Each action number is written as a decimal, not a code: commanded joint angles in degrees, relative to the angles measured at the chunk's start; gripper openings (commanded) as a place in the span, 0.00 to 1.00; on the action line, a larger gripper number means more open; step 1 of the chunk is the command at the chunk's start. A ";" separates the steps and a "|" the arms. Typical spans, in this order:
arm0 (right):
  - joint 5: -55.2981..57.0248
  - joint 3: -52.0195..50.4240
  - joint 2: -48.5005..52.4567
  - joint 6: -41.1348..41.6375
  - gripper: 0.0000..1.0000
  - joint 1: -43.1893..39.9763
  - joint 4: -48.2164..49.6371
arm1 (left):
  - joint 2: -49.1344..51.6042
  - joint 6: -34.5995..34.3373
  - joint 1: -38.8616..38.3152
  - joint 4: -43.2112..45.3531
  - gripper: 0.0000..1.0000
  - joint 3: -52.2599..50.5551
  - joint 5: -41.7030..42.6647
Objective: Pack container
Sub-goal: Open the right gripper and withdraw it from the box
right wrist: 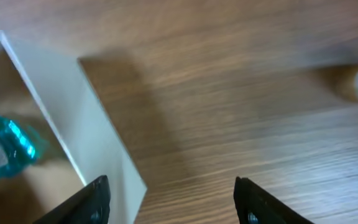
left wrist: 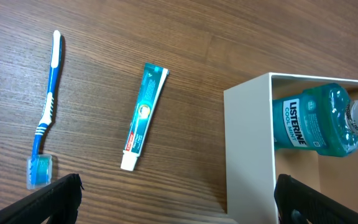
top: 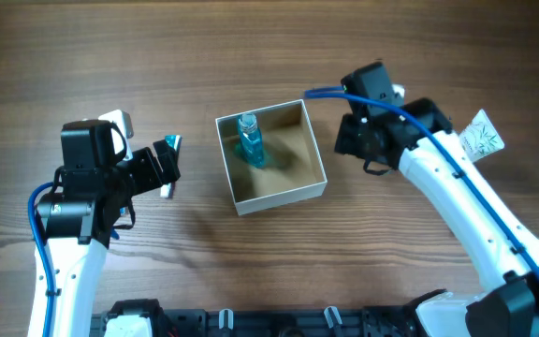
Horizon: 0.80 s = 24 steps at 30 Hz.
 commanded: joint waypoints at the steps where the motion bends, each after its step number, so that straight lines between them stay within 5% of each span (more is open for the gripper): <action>1: -7.69 -4.46 0.68 -2.93 0.63 0.24 1.95 | 0.02 -0.31 -0.28 0.00 1.00 0.92 2.16; 24: -21.49 -10.29 0.68 -13.18 0.68 0.22 2.21 | 0.02 -0.31 -0.28 0.00 1.00 0.92 2.16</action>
